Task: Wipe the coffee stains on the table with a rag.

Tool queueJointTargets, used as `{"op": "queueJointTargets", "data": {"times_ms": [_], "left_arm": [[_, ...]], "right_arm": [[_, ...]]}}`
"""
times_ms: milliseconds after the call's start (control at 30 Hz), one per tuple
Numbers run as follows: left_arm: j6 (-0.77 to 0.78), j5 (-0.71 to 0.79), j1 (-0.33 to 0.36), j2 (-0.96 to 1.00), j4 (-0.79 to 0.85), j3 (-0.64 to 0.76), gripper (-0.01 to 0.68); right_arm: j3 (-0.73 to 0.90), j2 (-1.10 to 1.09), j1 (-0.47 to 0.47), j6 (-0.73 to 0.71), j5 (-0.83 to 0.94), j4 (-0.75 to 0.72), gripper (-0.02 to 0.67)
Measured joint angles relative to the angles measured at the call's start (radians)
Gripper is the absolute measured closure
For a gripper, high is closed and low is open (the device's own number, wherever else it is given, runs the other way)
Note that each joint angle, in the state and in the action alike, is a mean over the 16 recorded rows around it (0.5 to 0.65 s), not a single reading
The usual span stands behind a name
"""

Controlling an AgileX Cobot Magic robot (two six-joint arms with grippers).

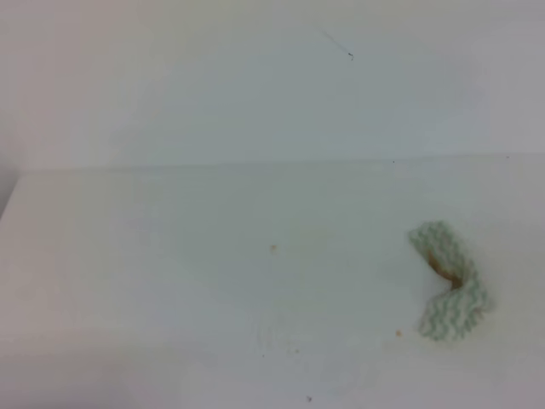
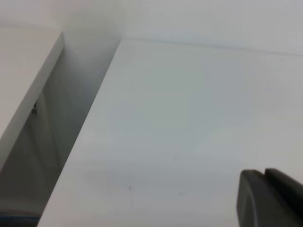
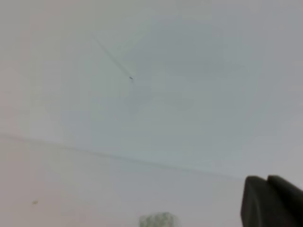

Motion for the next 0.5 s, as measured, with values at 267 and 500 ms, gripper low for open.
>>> {"op": "queueJointTargets", "data": {"times_ms": [267, 500], "left_arm": [[0.000, 0.000, 0.000, 0.000, 0.000, 0.000, 0.675], [0.000, 0.000, 0.000, 0.000, 0.000, 0.000, 0.675]], "right_arm": [[0.172, -0.028, 0.000, -0.004, -0.279, 0.000, 0.648], [0.200, -0.027, 0.000, -0.006, -0.320, 0.000, 0.647]]}}
